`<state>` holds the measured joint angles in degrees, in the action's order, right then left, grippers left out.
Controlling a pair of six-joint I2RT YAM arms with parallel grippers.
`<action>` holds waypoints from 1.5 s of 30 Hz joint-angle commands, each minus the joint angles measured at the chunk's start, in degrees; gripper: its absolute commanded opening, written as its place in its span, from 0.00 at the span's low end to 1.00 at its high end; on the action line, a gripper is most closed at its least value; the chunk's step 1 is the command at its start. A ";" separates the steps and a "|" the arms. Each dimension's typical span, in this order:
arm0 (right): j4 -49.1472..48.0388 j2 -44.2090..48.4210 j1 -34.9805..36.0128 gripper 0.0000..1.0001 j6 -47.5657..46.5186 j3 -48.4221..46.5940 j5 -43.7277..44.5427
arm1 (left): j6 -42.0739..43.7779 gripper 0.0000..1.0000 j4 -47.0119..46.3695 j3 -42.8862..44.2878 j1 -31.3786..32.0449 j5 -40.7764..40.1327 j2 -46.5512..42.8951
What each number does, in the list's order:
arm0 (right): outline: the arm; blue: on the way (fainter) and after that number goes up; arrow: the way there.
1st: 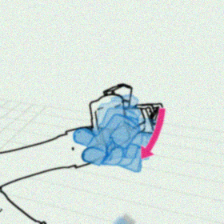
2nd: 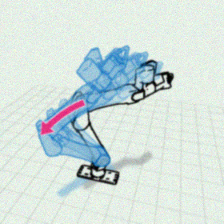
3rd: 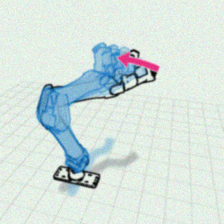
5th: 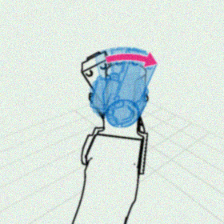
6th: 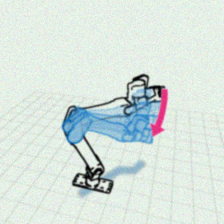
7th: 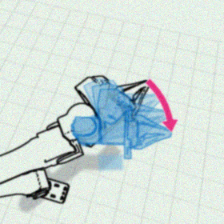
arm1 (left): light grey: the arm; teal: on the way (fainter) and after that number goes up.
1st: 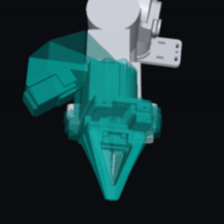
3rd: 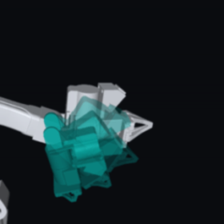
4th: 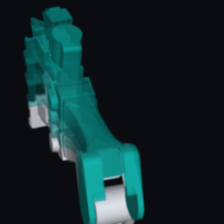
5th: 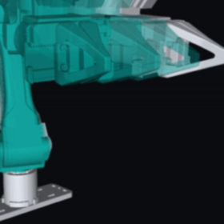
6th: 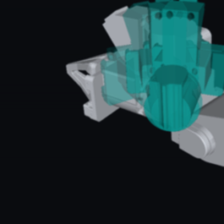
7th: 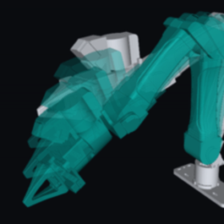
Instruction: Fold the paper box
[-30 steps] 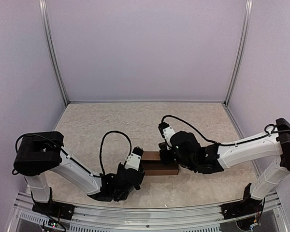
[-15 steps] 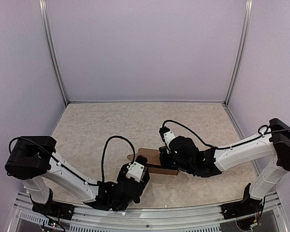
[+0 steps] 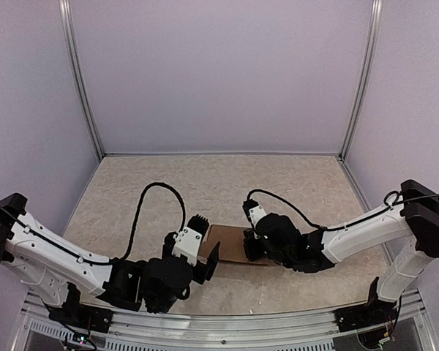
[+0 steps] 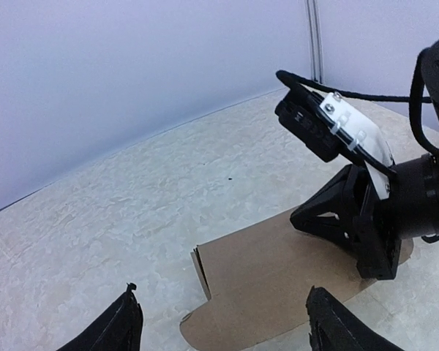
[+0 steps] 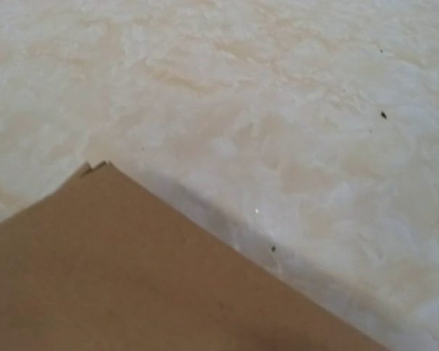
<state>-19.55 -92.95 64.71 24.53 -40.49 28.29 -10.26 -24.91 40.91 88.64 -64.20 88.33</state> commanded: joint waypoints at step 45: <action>16.06 16.17 -0.15 0.50 2.35 6.29 0.43 | -22.98 0.53 0.56 3.00 -35.82 71.08 14.74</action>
<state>-9.82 -79.61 65.23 26.09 -36.97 28.34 -33.04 -25.65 42.54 53.17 6.07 101.97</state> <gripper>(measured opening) 0.492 0.530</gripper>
